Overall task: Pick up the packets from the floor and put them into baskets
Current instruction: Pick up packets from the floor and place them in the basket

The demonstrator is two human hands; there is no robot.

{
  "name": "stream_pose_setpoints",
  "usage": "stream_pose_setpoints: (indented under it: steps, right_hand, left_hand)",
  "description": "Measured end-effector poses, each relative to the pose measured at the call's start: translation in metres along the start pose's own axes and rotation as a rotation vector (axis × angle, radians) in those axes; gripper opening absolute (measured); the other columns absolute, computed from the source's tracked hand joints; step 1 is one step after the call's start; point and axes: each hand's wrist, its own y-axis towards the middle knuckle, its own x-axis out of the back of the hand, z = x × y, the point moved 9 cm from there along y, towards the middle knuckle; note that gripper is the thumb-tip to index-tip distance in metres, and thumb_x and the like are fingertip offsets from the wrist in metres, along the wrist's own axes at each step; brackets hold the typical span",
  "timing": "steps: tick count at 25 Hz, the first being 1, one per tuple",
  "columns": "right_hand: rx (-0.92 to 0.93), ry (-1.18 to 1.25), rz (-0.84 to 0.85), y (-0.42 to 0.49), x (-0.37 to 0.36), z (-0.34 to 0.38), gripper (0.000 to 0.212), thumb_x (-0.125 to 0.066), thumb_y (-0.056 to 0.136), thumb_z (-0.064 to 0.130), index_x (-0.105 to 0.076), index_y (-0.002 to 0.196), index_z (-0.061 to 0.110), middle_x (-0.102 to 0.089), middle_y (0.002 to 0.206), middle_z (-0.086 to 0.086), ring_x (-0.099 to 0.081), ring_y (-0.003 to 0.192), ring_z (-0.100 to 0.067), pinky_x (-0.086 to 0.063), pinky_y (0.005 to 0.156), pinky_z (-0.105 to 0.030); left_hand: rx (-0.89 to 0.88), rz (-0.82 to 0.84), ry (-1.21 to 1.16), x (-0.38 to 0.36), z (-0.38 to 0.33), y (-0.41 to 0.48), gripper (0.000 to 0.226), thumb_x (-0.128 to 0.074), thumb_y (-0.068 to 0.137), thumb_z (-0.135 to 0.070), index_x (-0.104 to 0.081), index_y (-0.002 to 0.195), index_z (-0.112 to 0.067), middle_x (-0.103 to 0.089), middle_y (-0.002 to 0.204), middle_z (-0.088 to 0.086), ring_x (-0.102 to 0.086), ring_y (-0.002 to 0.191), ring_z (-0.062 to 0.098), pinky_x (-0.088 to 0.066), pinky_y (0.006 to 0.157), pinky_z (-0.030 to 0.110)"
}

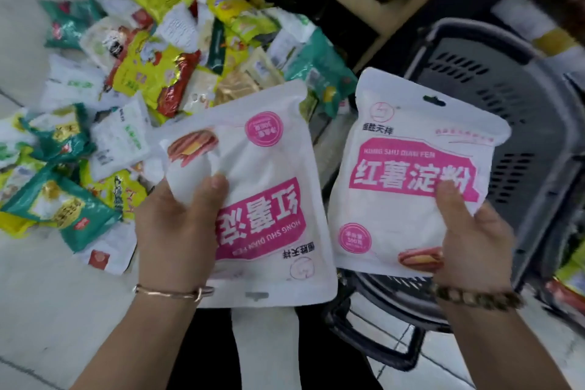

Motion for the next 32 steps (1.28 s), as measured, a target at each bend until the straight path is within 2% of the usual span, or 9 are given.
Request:
stream_pose_setpoints:
  steps: [2, 3, 10, 13, 16, 22, 25, 29, 32]
  right_hand:
    - [-0.029, 0.017, -0.062, 0.016, 0.034, -0.001, 0.028, -0.061, 0.089, 0.022, -0.074, 0.068, 0.035, -0.072, 0.071, 0.014, -0.068, 0.061, -0.004, -0.051, 0.048, -0.017]
    - [-0.050, 0.019, -0.084, 0.025, 0.051, -0.003, 0.027, -0.061, 0.089, 0.022, -0.073, 0.067, 0.032, -0.071, 0.069, 0.014, -0.067, 0.058, -0.003, -0.049, 0.045, -0.017]
    - [-0.136, -0.145, -0.183, 0.094, 0.135, -0.058, 0.026, -0.058, 0.091, 0.021, -0.059, 0.066, 0.020, -0.057, 0.045, 0.012, -0.045, 0.034, 0.000, -0.032, 0.031, -0.011]
    - [-0.256, -0.269, -0.237, 0.125, 0.155, -0.117, 0.022, -0.055, 0.092, 0.027, -0.060, 0.074, 0.014, -0.057, 0.059, 0.001, -0.052, 0.051, -0.013, -0.036, 0.038, -0.015]
    - [-0.420, -0.293, -0.267, 0.147, 0.148, -0.180, 0.025, -0.054, 0.093, 0.031, -0.064, 0.101, 0.009, -0.061, 0.085, 0.000, -0.055, 0.076, -0.017, -0.042, 0.062, -0.023]
    - [-0.671, -0.138, -0.114, 0.176, 0.094, -0.283, 0.032, -0.053, 0.093, 0.033, -0.057, 0.111, 0.007, -0.059, 0.110, -0.011, -0.055, 0.086, -0.020, -0.048, 0.071, -0.030]
    - [-0.776, -0.005, -0.074, 0.189, 0.081, -0.326, 0.035, -0.056, 0.091, 0.031, -0.056, 0.120, 0.009, -0.060, 0.115, -0.013, -0.058, 0.102, -0.029, -0.049, 0.091, -0.044]
    - [-0.780, 0.089, -0.051, 0.207, 0.069, -0.367, 0.031, -0.059, 0.091, 0.022, -0.060, 0.116, 0.004, -0.065, 0.101, -0.012, -0.060, 0.088, -0.023, -0.050, 0.082, -0.034]
    - [-0.732, -0.015, -0.111, 0.211, 0.068, -0.383, 0.026, -0.057, 0.092, 0.021, -0.063, 0.107, 0.001, -0.065, 0.107, -0.019, -0.059, 0.089, -0.024, -0.049, 0.086, -0.037]
  left_hand:
    - [-0.080, 0.098, 0.070, -0.046, -0.029, -0.006, 0.004, -0.066, 0.081, -0.022, -0.066, 0.085, -0.021, -0.063, 0.074, -0.027, -0.058, 0.064, -0.016, -0.042, 0.058, 0.002]
    - [-0.113, 0.140, 0.113, -0.072, -0.040, -0.011, 0.013, -0.061, 0.080, -0.027, -0.065, 0.089, -0.019, -0.062, 0.077, -0.023, -0.059, 0.067, -0.013, -0.042, 0.060, 0.004]
    - [-0.378, 0.385, 0.548, -0.227, -0.050, -0.044, 0.027, -0.058, 0.090, -0.022, -0.058, 0.099, 0.003, -0.066, 0.083, 0.020, -0.061, 0.080, 0.039, -0.032, 0.058, 0.031]
    - [-0.447, 0.480, 0.844, -0.292, -0.017, -0.058, 0.032, -0.049, 0.095, -0.025, -0.049, 0.111, 0.003, -0.063, 0.083, 0.025, -0.059, 0.077, 0.042, -0.030, 0.055, 0.035]
    - [-0.422, 0.532, 1.040, -0.339, 0.034, -0.056, 0.029, -0.046, 0.096, -0.024, -0.045, 0.116, -0.003, -0.064, 0.093, 0.022, -0.060, 0.087, 0.041, -0.033, 0.060, 0.036]
    - [0.065, 0.519, 0.866, -0.369, 0.167, -0.014, 0.039, -0.050, 0.094, -0.020, -0.049, 0.130, -0.005, -0.055, 0.127, 0.020, -0.050, 0.118, 0.035, -0.037, 0.096, 0.037]
    - [0.135, 0.574, 0.774, -0.389, 0.214, 0.005, 0.036, -0.054, 0.093, -0.018, -0.053, 0.124, -0.001, -0.057, 0.124, 0.020, -0.051, 0.117, 0.035, -0.039, 0.097, 0.037]
    - [0.260, 0.598, 0.487, -0.408, 0.261, 0.021, 0.034, -0.055, 0.091, -0.002, -0.053, 0.124, 0.003, -0.058, 0.123, 0.022, -0.056, 0.112, 0.033, -0.045, 0.097, 0.041]
    - [0.243, 0.520, 0.534, -0.406, 0.284, 0.027, 0.033, -0.056, 0.089, 0.000, -0.054, 0.121, 0.003, -0.061, 0.119, 0.019, -0.057, 0.105, 0.026, -0.048, 0.089, 0.033]
